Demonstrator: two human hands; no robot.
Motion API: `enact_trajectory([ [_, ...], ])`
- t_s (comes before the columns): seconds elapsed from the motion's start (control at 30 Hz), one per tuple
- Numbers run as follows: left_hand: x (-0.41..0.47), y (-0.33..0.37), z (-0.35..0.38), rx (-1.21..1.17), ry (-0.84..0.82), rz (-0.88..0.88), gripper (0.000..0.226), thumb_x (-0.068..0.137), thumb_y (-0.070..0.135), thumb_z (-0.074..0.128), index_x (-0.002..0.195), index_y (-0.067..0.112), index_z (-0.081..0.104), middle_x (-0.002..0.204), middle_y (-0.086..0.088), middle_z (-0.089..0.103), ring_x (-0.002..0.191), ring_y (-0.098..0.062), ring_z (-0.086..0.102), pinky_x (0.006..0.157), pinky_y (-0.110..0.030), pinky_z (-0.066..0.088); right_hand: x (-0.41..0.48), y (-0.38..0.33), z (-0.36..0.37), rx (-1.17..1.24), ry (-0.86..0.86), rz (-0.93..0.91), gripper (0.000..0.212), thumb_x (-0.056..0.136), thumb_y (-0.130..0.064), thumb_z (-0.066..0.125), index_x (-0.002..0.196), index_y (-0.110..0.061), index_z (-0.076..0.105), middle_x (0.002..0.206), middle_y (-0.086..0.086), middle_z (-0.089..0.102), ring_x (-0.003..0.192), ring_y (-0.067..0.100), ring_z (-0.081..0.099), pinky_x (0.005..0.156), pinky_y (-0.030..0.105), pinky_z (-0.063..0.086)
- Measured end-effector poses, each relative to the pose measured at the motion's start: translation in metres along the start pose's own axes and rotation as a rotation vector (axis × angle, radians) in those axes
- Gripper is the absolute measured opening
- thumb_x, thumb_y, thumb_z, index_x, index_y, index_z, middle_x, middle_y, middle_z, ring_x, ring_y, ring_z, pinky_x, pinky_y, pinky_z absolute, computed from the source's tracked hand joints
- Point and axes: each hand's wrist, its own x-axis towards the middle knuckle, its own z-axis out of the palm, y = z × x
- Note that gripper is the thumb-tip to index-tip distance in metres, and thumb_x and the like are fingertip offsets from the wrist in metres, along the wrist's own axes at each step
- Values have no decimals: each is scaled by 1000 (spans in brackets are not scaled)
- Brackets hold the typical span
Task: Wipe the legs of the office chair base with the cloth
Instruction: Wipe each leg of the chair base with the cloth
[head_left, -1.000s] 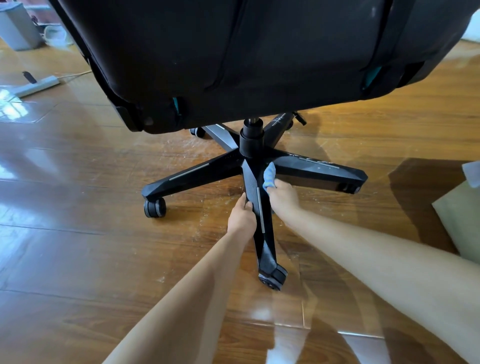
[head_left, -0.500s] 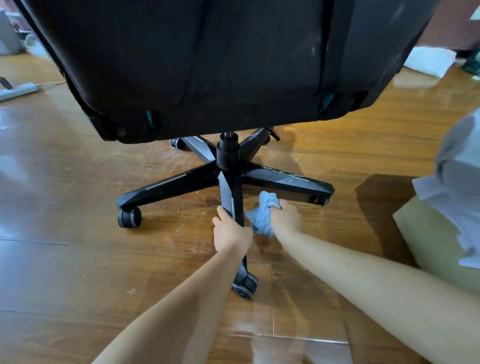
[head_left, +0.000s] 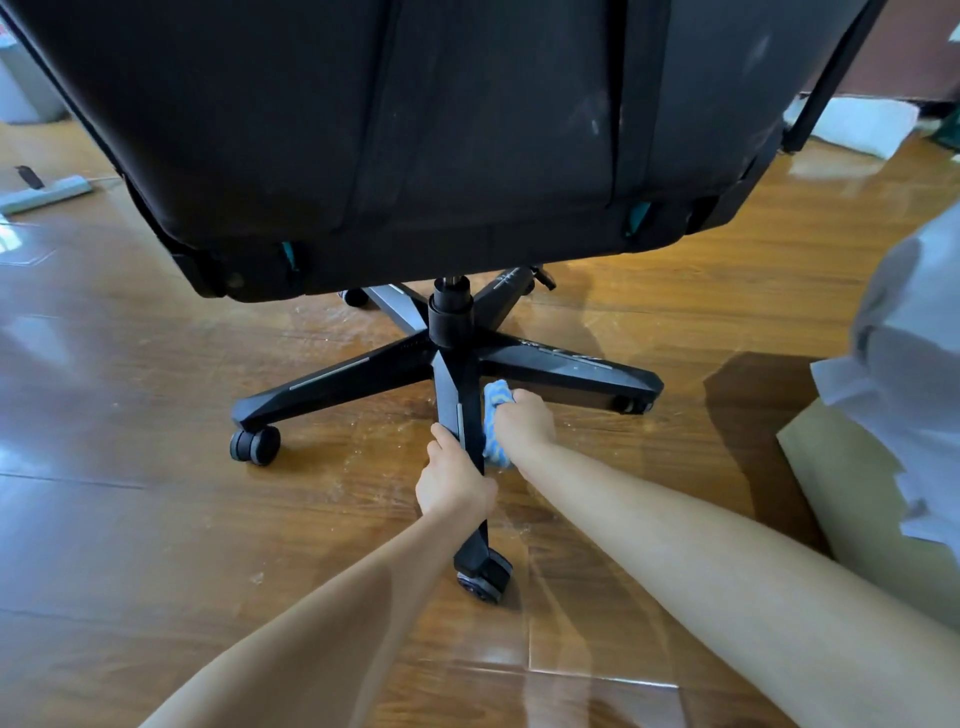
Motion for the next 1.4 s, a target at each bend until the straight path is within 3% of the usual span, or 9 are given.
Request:
enact_trajectory([
  [0.37, 37, -42, -31, 12, -157, 184, 93, 93, 24, 73, 163, 18, 13, 151, -11, 47, 116, -38, 63, 81, -43, 56, -2, -4, 10, -56, 25, -26, 13, 94, -7, 36, 87, -13, 45, 89, 7, 55, 74, 27, 51, 49, 31, 29],
  [0.57, 89, -55, -71, 107, -284, 200, 101, 98, 9, 71, 171, 22, 2, 170, -12, 28, 132, -38, 55, 94, -44, 56, 1, -4, 24, 71, 90, -53, 14, 103, -18, 34, 101, -14, 48, 96, 7, 59, 76, 25, 54, 59, 36, 36],
  [0.73, 115, -48, -88, 376, -156, 188, 93, 99, 13, 69, 171, 28, 12, 167, -8, 34, 151, -38, 35, 114, -54, 44, 10, -7, 16, 137, 183, -133, 19, 105, -22, 33, 106, -16, 51, 91, 7, 57, 73, 25, 54, 55, 35, 35],
  [0.93, 88, -46, -70, 324, 384, 344, 50, 88, -5, 66, 135, 13, 62, 134, -13, 50, 123, -36, 49, 95, -45, 48, 31, -7, -30, 476, 382, -109, 16, 103, -15, 38, 88, -16, 44, 78, 2, 48, 66, 21, 45, 59, 33, 32],
  [1.0, 66, -33, -43, 44, 280, 371, 50, 92, -6, 60, 136, 18, 63, 131, -5, 55, 117, -28, 57, 90, -38, 53, 40, -6, -48, 636, 454, -47, 23, 103, -16, 40, 80, -18, 41, 75, 2, 46, 64, 20, 43, 60, 32, 32],
  [1.1, 32, 7, -9, -605, -267, -19, 39, 111, 25, 51, 149, 18, 53, 131, -4, 64, 97, -19, 67, 73, -29, 54, 54, -9, -70, 745, 505, -18, 17, 103, -18, 40, 89, -14, 48, 87, 6, 55, 78, 26, 53, 66, 33, 40],
  [1.17, 21, 25, 9, -872, -530, -199, 54, 112, 48, 45, 153, 13, 49, 141, -12, 65, 114, -25, 69, 89, -36, 60, 61, -10, -73, 696, 511, -54, 15, 101, -21, 40, 97, -17, 53, 97, 8, 62, 89, 31, 60, 77, 38, 47],
  [1.27, 20, 31, 20, -1006, -585, -292, 55, 111, 49, 45, 147, 9, 57, 139, -13, 69, 125, -31, 68, 110, -46, 55, 65, -6, -64, 561, 469, -122, 19, 100, -24, 40, 107, -17, 57, 102, 11, 67, 94, 34, 63, 82, 42, 51],
  [1.4, 29, 22, 16, -951, -594, -296, 47, 114, 42, 43, 136, 6, 63, 127, -15, 74, 116, -33, 72, 103, -48, 58, 68, -3, -49, 387, 446, -186, 32, 103, -24, 40, 130, -17, 56, 112, 10, 66, 100, 32, 62, 84, 39, 48],
])
